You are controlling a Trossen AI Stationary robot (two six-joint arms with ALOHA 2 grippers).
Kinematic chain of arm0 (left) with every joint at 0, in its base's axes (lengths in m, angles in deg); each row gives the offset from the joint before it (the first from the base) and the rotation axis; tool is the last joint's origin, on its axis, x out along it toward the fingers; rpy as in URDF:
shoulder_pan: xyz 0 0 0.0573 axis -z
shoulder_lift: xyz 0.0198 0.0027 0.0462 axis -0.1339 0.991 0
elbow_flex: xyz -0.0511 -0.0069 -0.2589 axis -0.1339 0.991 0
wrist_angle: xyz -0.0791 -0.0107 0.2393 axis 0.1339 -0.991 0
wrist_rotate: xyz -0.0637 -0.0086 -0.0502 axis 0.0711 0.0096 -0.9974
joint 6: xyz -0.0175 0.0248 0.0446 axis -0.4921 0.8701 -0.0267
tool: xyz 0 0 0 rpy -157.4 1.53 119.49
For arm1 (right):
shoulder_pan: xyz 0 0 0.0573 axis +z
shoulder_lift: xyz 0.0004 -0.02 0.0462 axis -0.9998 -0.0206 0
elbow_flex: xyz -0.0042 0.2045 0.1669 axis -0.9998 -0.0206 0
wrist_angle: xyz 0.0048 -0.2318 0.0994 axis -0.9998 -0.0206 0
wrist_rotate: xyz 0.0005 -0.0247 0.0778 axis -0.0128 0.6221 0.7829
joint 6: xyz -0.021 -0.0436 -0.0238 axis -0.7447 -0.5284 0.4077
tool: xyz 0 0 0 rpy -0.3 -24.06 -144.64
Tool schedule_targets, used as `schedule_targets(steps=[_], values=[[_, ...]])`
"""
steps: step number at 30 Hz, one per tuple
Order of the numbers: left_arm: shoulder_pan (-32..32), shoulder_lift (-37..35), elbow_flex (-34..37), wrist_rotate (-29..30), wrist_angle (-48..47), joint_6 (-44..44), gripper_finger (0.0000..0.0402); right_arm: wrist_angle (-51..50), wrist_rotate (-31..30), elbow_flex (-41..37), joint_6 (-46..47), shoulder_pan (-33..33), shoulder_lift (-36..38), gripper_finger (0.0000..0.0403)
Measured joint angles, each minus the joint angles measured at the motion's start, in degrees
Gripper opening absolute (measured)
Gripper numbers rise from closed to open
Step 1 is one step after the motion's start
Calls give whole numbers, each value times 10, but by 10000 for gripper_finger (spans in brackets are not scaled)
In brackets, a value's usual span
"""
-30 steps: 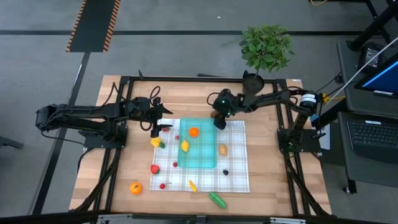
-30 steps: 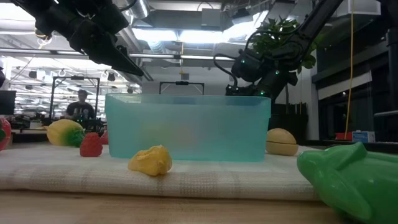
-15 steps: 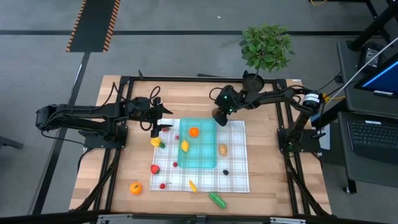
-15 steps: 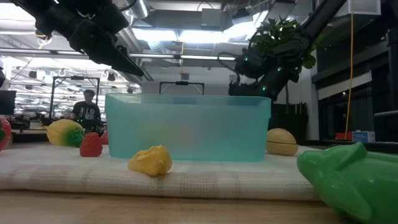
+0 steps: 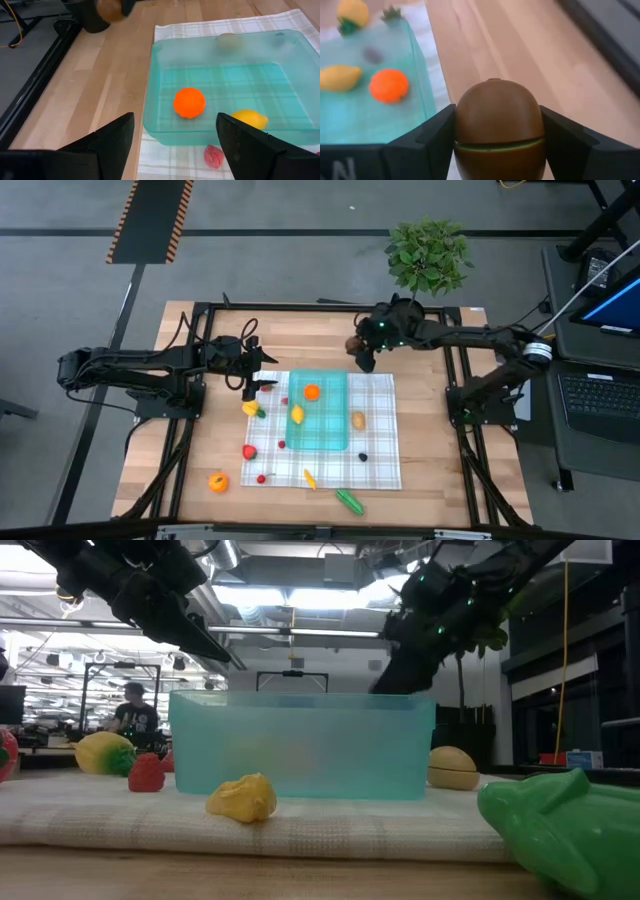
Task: Pick and placing Produce into tupperware
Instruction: Put the brown kiwi into the blue bin
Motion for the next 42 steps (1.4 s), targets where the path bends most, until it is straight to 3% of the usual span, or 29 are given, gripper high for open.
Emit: schedule_targets(steps=[8,16,26,33,42], values=[[0,0,0,0,0,0,275,8,0,-9,-29,8,62,246],[0,0,0,2,0,0,275,116,-4,-108,-28,14,135,246],[0,0,0,19,2,-1,275,286,100,-235,-10,32,220,246],[0,0,0,19,26,-2,275,383,196,-285,13,33,234,246],[0,0,0,19,26,-4,275,392,202,-288,5,40,234,246]])
